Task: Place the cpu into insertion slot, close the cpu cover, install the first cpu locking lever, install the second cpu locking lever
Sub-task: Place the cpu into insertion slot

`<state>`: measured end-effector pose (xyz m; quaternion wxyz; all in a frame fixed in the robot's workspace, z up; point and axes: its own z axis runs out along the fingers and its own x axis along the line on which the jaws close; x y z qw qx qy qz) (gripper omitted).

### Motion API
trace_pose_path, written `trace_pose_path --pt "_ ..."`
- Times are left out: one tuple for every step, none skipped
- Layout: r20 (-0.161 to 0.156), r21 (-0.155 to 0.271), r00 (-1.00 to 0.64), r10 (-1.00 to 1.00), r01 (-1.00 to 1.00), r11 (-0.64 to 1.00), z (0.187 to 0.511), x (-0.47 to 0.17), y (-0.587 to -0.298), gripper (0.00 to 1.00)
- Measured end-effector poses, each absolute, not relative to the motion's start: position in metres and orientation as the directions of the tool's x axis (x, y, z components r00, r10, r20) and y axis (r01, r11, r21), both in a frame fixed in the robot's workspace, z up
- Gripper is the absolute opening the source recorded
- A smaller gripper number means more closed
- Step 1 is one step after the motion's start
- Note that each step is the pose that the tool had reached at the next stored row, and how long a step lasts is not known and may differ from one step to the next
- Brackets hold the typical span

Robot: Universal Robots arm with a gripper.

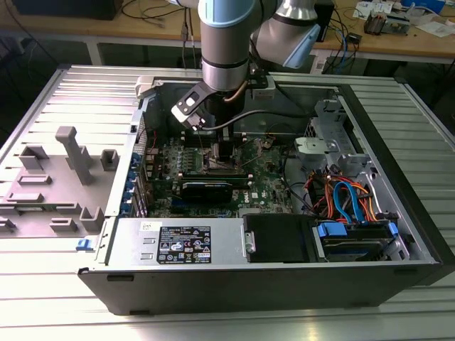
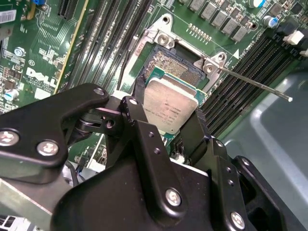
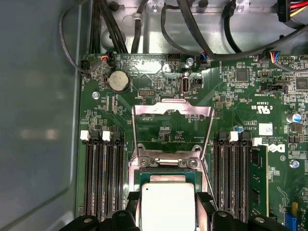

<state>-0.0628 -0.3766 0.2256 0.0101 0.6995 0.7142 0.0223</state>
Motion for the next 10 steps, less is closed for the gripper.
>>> trace_pose_path --pt "0.017 0.046 -0.021 1.0 0.999 0.02 0.2256 -0.0628 -0.3765 0.54" --pt "0.017 0.046 -0.021 1.0 0.999 0.02 0.2255 -0.0627 -0.3765 0.54" --pt "0.017 0.046 -0.021 1.0 0.999 0.02 0.2255 -0.0628 -0.3765 0.54" --pt "0.017 0.046 -0.021 1.0 0.999 0.02 0.2255 -0.0627 -0.3765 0.54" --pt "0.017 0.046 -0.021 1.0 0.999 0.02 0.2255 -0.0628 -0.3765 0.54" --pt "0.017 0.046 -0.021 1.0 0.999 0.02 0.2255 -0.0628 -0.3765 0.54" --pt "0.017 0.046 -0.021 1.0 0.999 0.02 0.2256 -0.0628 -0.3765 0.54" --pt "0.017 0.046 -0.021 1.0 0.999 0.02 0.2255 -0.0628 -0.3765 0.54" --pt "0.017 0.046 -0.021 1.0 0.999 0.02 0.2255 -0.0628 -0.3765 0.54" --pt "0.017 0.046 -0.021 1.0 0.999 0.02 0.2255 -0.0628 -0.3765 0.54"
